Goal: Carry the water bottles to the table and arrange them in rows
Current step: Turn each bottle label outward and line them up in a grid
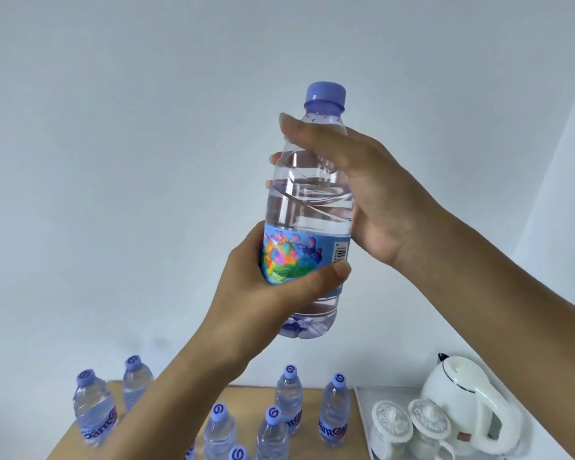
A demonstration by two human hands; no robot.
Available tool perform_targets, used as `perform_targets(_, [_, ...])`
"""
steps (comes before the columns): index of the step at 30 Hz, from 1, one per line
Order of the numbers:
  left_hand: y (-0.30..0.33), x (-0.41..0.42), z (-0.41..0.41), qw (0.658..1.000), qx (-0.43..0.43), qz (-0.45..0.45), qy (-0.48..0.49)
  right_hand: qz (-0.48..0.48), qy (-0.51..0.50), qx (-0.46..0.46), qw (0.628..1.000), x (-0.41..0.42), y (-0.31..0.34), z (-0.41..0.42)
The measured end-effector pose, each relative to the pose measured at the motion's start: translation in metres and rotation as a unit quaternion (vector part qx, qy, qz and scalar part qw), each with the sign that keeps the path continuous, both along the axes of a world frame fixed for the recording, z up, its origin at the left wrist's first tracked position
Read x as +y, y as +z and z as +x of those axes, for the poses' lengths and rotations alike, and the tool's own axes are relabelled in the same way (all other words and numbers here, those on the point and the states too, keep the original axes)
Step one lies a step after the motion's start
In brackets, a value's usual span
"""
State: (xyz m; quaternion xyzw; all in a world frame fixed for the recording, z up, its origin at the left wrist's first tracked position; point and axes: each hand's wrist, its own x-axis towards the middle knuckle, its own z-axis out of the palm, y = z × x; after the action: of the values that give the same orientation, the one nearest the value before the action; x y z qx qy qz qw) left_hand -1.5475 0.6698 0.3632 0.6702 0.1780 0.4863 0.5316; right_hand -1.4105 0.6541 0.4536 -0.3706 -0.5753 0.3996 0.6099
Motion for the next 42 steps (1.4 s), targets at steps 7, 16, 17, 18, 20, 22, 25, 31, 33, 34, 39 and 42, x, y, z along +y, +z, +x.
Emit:
perform_targets(7, [-0.004,-0.005,-0.002,0.999,0.039,0.007,-0.002,0.002,0.026,0.014,1.000,0.006,-0.004,0.000])
perform_targets(16, [-0.005,-0.001,-0.002,0.995,0.028,-0.044,-0.086,-0.020,0.143,0.066,0.987,0.007,-0.002,0.004])
perform_targets(17, [-0.006,-0.002,-0.001,0.996,0.020,-0.047,-0.075,-0.025,0.141,0.055,0.988,0.006,-0.002,0.003])
perform_targets(18, [-0.008,-0.003,0.000,0.997,0.012,-0.051,-0.065,-0.029,0.130,0.041,0.990,0.006,-0.002,0.003])
perform_targets(20, [-0.009,-0.006,0.001,0.998,-0.002,-0.057,-0.037,-0.024,0.082,0.004,0.996,0.004,-0.003,0.002])
perform_targets(22, [-0.010,-0.010,0.002,0.999,-0.004,-0.045,0.013,-0.014,0.040,-0.028,0.999,0.002,-0.005,0.002])
perform_targets(25, [-0.011,-0.017,0.006,0.996,0.007,-0.003,0.087,0.000,0.016,-0.043,0.999,-0.004,-0.009,0.000])
perform_targets(31, [-0.010,-0.027,0.010,0.998,0.020,-0.005,0.058,-0.010,0.022,0.011,1.000,-0.008,-0.009,0.001])
perform_targets(33, [-0.008,-0.029,0.009,0.999,0.021,-0.028,0.005,-0.036,0.064,0.030,0.997,-0.011,-0.007,0.003])
perform_targets(34, [-0.008,-0.029,0.008,0.999,0.022,-0.038,-0.020,-0.043,0.085,0.039,0.995,-0.012,-0.006,0.003])
perform_targets(39, [-0.014,-0.034,0.006,0.998,0.025,-0.047,-0.029,-0.045,0.142,0.071,0.986,-0.019,-0.011,0.006])
perform_targets(42, [-0.017,-0.039,0.006,0.998,0.010,-0.055,0.031,-0.021,0.071,0.005,0.997,-0.019,-0.015,0.004])
